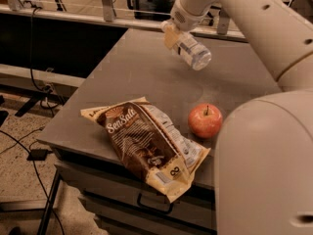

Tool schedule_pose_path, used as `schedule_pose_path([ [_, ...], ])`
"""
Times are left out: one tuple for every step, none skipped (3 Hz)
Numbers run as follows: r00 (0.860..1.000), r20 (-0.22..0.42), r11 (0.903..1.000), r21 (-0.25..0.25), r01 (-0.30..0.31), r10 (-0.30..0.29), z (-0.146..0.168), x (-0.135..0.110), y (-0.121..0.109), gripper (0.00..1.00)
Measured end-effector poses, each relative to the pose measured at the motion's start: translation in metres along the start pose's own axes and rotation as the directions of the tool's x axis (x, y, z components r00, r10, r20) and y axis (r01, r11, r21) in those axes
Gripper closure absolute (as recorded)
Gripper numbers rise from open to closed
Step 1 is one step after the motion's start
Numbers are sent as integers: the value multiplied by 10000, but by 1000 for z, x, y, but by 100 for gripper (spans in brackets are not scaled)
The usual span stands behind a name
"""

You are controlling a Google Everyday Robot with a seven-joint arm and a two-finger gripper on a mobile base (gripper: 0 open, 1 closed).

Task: Place blue plastic bottle upright

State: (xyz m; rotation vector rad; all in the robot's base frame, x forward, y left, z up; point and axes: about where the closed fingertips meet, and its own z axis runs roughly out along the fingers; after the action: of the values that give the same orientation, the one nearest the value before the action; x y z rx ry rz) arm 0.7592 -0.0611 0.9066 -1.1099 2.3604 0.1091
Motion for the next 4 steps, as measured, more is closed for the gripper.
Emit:
schedule_pose_path([
  [9933, 251, 9936, 2, 1126, -1126, -9, -5, 5, 100],
  [9931, 231, 9933, -4, 1153, -1153, -7, -5, 5, 100],
  [9893, 806, 9915, -359, 1247, -1215, -7, -5, 2, 100],
  [9495, 2980, 9837, -1156, 1380, -982, -21, 1, -13, 100],
])
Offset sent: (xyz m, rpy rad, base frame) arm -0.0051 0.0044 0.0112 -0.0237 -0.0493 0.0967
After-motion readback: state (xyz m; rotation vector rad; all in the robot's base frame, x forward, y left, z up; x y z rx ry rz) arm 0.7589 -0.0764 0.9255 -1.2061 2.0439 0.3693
